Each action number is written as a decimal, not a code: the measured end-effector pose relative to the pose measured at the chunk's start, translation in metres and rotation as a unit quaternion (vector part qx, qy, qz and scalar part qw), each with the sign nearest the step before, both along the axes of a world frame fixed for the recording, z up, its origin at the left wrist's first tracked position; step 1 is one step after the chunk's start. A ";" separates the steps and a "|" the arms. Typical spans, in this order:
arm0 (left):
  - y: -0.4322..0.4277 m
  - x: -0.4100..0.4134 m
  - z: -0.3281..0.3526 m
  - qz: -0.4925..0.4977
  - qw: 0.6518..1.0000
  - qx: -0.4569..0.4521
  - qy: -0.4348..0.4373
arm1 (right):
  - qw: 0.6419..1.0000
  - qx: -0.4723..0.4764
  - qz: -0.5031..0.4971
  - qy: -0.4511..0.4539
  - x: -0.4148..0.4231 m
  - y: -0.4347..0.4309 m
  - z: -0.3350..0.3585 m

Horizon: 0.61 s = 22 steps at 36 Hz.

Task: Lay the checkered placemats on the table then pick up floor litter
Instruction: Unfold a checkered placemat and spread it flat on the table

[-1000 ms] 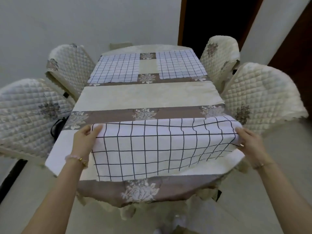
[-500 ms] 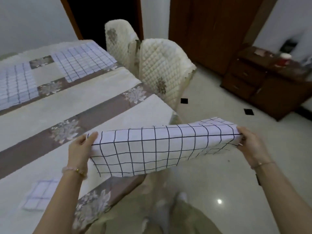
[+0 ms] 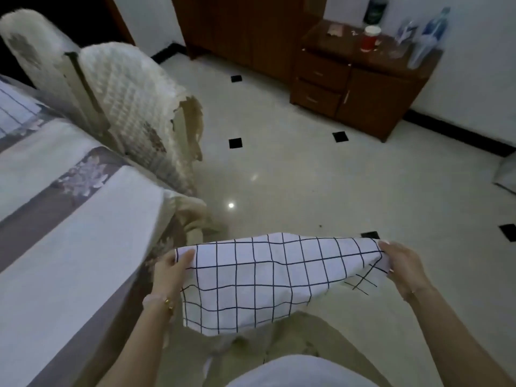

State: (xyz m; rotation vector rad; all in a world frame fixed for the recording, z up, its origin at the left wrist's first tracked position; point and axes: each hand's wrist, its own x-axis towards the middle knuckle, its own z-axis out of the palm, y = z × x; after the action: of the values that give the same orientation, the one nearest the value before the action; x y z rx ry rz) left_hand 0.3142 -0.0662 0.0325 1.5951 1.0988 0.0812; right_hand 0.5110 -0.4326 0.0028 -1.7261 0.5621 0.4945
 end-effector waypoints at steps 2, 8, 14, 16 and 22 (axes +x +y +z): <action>-0.013 0.029 -0.006 0.011 1.000 -0.014 -0.004 | 1.000 -0.005 0.000 0.005 0.015 -0.014 -0.003; -0.023 0.109 -0.002 -0.012 1.000 0.000 -0.018 | 1.000 -0.006 -0.027 -0.006 0.071 -0.031 0.005; -0.002 0.188 0.005 -0.011 0.998 0.022 -0.058 | 0.998 0.029 -0.047 -0.040 0.141 -0.021 0.020; 0.009 0.216 0.002 0.001 0.998 0.015 -0.060 | 0.997 0.036 -0.044 -0.048 0.169 -0.014 0.021; 0.036 0.304 -0.018 0.019 0.998 -0.027 -0.050 | 0.999 0.000 0.001 -0.046 0.262 0.016 0.007</action>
State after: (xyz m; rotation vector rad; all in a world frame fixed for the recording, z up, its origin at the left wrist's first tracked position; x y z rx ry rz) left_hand 0.6187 -0.0307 0.0146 1.5065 1.0460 0.1540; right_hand 0.7728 -0.4165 0.0102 -1.7405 0.4930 0.4141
